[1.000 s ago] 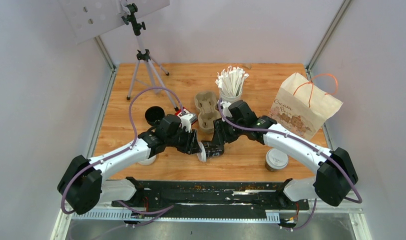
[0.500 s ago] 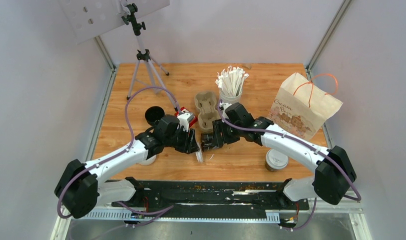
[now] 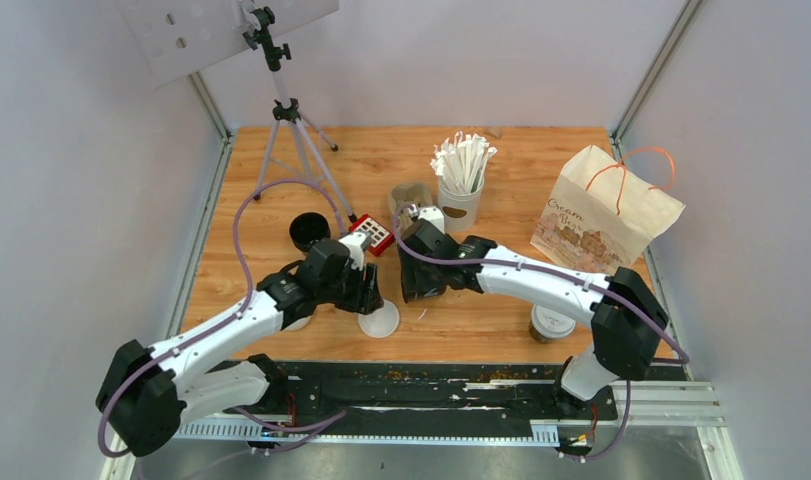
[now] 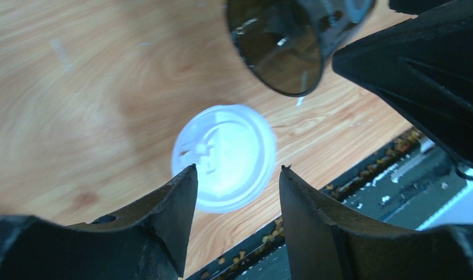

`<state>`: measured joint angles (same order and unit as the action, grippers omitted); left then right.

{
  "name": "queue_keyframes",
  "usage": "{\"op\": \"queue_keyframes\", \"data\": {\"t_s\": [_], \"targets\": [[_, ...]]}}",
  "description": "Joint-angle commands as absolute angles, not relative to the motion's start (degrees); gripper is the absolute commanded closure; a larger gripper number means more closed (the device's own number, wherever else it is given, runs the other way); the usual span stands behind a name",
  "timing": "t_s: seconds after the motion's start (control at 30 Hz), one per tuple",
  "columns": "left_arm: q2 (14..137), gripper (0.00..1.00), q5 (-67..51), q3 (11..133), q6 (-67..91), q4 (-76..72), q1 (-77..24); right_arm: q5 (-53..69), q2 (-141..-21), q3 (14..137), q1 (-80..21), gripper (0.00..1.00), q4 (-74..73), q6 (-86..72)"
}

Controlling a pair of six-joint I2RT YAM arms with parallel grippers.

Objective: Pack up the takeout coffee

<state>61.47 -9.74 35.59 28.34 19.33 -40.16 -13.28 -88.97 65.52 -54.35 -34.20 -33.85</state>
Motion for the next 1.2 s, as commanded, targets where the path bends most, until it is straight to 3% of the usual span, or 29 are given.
{"op": "queue_keyframes", "data": {"t_s": [0.0,0.2,0.47,0.83,1.17], "targets": [[53.59,0.38,4.41,36.01,30.73,27.20,-40.25,-21.89,-92.88,72.31,-56.56,0.39,-37.53,-35.56],[44.45,0.37,12.34,34.36,34.09,31.59,-40.25,-27.76,-98.39,77.67,-59.24,0.40,-42.73,-35.61],[37.79,0.38,12.88,33.83,36.83,33.80,-40.28,-33.40,-104.59,81.73,-60.72,0.46,-48.71,-34.02],[37.88,0.38,7.32,34.52,37.49,31.99,-40.25,-30.95,-97.65,78.41,-61.67,1.00,-47.65,-32.73],[41.59,0.38,8.33,36.90,33.98,33.79,-40.30,-16.12,-87.23,75.35,-61.52,1.00,-51.68,-34.86]]}}
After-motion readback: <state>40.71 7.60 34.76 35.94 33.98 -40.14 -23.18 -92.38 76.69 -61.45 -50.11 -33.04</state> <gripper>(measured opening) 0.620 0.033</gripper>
